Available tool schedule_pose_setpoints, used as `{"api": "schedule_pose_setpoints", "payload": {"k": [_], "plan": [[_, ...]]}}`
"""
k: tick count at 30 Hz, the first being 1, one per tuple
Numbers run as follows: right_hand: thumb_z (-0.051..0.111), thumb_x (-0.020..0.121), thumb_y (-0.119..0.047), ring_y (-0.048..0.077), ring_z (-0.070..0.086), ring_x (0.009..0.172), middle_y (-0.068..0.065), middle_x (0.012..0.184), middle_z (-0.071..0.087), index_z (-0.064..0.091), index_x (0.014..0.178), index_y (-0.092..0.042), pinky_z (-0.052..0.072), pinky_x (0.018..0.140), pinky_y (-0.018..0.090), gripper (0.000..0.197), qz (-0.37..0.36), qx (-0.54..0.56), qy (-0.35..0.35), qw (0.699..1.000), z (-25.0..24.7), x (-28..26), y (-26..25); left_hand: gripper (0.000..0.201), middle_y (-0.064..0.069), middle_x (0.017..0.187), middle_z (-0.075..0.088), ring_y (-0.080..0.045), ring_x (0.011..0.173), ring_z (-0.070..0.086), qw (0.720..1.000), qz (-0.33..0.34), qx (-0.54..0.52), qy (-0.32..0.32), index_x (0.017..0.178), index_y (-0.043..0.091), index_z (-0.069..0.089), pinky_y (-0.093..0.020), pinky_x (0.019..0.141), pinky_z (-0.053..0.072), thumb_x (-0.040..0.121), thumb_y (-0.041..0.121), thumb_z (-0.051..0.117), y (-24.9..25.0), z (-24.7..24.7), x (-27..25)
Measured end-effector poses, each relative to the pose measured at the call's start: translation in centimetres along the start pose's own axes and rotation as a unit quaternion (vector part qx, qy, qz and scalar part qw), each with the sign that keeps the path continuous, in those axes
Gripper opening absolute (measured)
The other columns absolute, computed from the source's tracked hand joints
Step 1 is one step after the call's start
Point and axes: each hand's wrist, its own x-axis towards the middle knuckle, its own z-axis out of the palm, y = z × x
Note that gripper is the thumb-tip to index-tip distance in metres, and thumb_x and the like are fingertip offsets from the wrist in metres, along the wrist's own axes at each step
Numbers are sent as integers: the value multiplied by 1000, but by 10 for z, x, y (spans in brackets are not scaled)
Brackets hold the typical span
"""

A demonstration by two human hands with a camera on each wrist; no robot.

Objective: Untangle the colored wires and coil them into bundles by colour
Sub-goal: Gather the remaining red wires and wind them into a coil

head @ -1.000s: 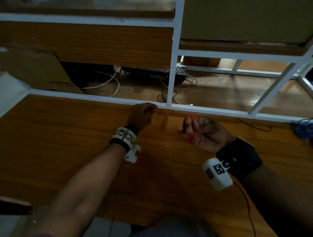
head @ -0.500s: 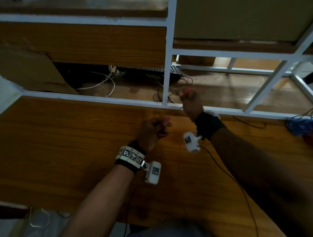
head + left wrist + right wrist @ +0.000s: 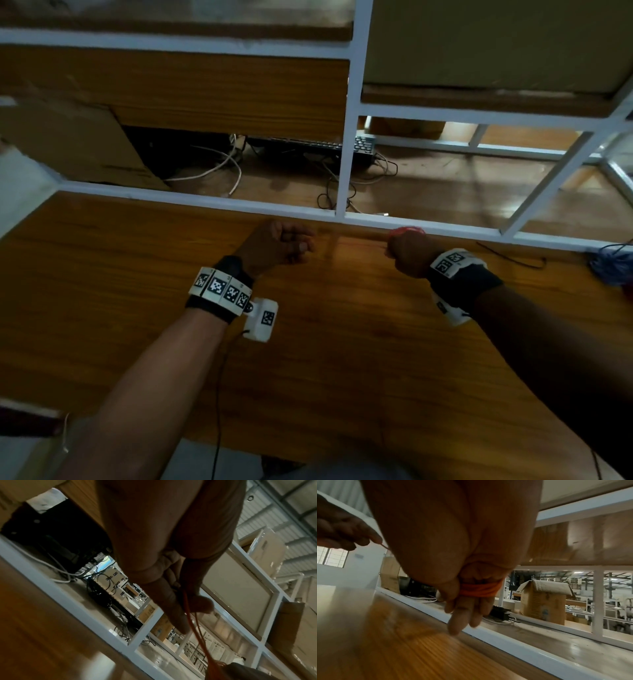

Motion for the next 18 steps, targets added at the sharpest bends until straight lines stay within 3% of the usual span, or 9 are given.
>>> {"api": "schedule_pose_setpoints", "payload": {"k": [2,4,6,8,10,12,14,16,18], "plan": [[55,104,-23,19,66,94,-1,90,65,62,89,-19,48,84,32,17,5,52,-83,995,-4,-5,0,28,-9,97,73,-18,82,70,999,29,10,42,117,3,65,-28,70,58,91,-2,61,4,4,6],[53,102,-18,20,66,94,1,90,73,69,86,-12,47,94,38,23,-12,206,-206,957,-7,-20,-1,28,-12,99,72,-17,79,69,994,61,13,88,119,1,64,-30,70,58,91,-4,59,7,5,12],[59,93,-12,24,65,90,2,82,72,67,81,-5,47,96,44,16,-65,418,-309,852,-7,-42,-8,30,-13,99,72,-12,74,69,987,81,27,135,119,0,64,-29,66,58,91,-7,57,11,7,19],[55,94,-7,29,62,84,5,73,66,60,86,2,48,91,40,13,-146,576,-372,713,-11,-65,-24,28,-12,97,73,-9,69,68,981,83,43,170,118,-1,64,-28,62,59,91,-6,57,11,14,29],[52,100,-10,32,61,86,17,67,59,59,93,5,50,89,35,18,-239,670,-407,573,-17,-79,-45,26,-11,99,74,-12,73,69,977,70,38,198,116,4,67,-31,66,60,92,0,60,6,22,38],[55,101,-12,31,69,92,22,72,60,63,98,5,51,92,37,18,-308,728,-390,473,-26,-85,-67,20,-8,100,74,-21,83,70,981,42,-9,191,110,12,70,-35,71,59,92,8,61,-1,33,40],[57,99,-8,29,71,102,24,96,70,63,108,6,54,97,39,18,-321,800,-345,372,-39,-85,-85,13,-8,90,70,-24,78,65,990,14,-16,143,96,17,70,-29,63,56,95,14,58,-7,50,36],[49,101,-12,28,67,115,23,113,71,61,112,3,54,103,38,22,-313,864,-237,315,-53,-76,-94,16,-2,75,62,-17,65,58,992,-8,40,121,86,17,65,-27,51,50,97,16,55,-10,70,29],[45,102,-17,26,66,119,19,119,71,60,113,0,51,107,35,25,-273,918,-100,268,-68,-64,-95,13,1,67,61,-14,56,54,993,-6,47,109,81,16,65,-27,49,44,94,17,62,-15,89,18]]}}
